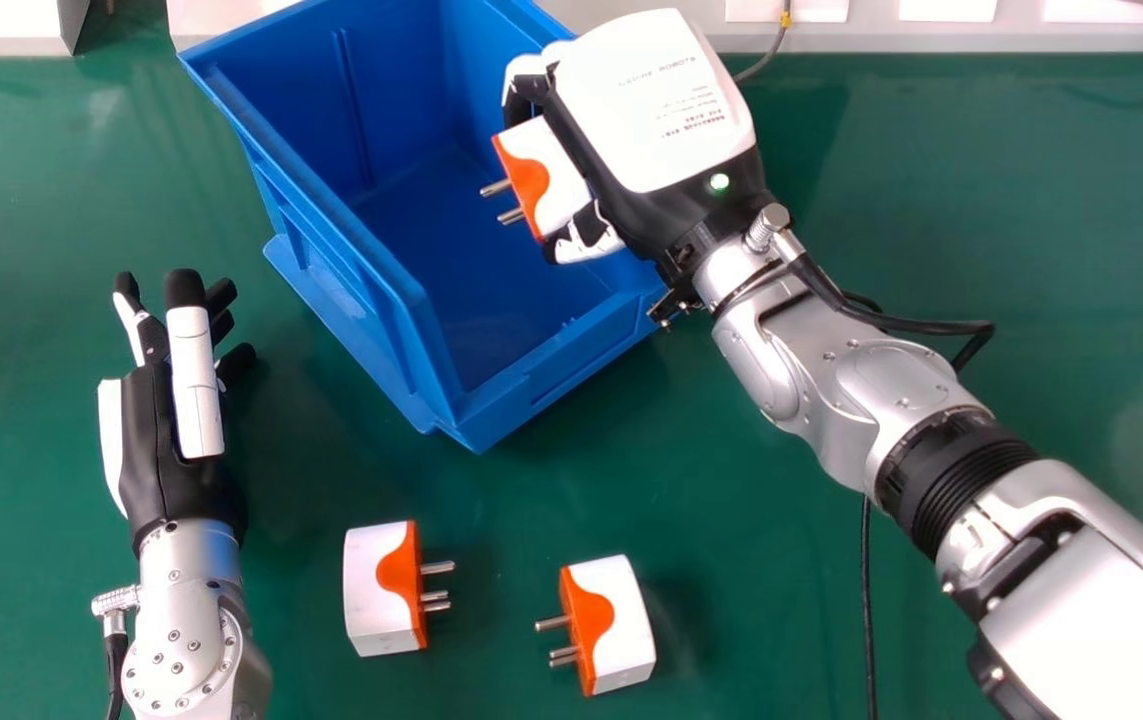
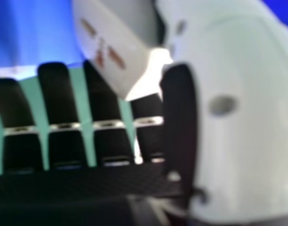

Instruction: Pick all objects and put in blue box

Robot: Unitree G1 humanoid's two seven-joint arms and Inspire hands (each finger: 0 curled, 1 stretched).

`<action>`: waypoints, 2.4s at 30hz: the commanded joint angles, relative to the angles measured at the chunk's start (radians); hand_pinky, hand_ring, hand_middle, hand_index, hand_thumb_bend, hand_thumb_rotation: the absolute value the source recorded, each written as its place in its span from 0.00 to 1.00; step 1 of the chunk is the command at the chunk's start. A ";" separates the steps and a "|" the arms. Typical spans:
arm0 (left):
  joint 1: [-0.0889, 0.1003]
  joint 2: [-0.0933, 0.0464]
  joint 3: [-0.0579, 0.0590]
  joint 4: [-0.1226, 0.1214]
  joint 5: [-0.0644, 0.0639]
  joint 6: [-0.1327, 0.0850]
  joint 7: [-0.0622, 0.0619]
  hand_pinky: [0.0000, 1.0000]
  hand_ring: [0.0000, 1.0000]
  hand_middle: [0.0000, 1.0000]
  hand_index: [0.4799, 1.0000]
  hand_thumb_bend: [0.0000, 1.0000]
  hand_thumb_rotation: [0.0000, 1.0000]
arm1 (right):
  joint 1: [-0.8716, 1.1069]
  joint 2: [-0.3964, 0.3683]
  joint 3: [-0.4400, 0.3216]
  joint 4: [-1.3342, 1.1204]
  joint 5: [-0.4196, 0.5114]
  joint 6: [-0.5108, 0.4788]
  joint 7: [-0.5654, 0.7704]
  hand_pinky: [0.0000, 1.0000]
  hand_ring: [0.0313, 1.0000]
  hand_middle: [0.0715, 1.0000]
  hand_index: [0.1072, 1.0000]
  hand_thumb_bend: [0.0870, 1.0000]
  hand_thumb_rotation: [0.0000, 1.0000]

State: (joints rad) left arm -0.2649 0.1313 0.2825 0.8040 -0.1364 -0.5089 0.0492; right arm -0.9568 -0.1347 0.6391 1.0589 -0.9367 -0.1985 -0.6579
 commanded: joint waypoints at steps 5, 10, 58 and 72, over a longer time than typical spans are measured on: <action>-0.008 0.004 -0.011 0.001 0.014 0.001 0.000 0.85 0.91 0.87 0.91 0.92 0.98 | -0.018 -0.001 0.016 -0.012 -0.003 -0.034 -0.032 0.37 0.49 0.46 0.41 0.45 0.00; -0.009 0.004 -0.010 0.002 0.013 0.004 0.003 0.85 0.91 0.87 0.91 0.92 0.99 | -0.012 -0.018 0.045 -0.053 -0.037 0.003 -0.032 0.36 0.48 0.47 0.41 0.45 0.00; 0.067 0.004 -0.015 -0.130 0.016 0.043 -0.002 0.85 0.90 0.86 0.91 0.94 0.99 | 0.457 -0.286 -0.156 -0.329 0.093 -0.654 -0.451 0.84 0.95 0.97 0.97 1.00 0.64; 0.108 0.026 -0.003 -0.196 0.009 0.068 -0.014 0.85 0.90 0.87 0.91 0.93 0.99 | 0.560 -0.378 -0.026 -0.226 -0.118 -0.900 -0.459 0.75 0.86 0.88 0.93 1.00 0.86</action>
State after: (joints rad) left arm -0.1616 0.1379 0.2748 0.6364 -0.1287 -0.4424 0.0418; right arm -0.3833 -0.5178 0.6067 0.8346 -1.0657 -1.0736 -1.1185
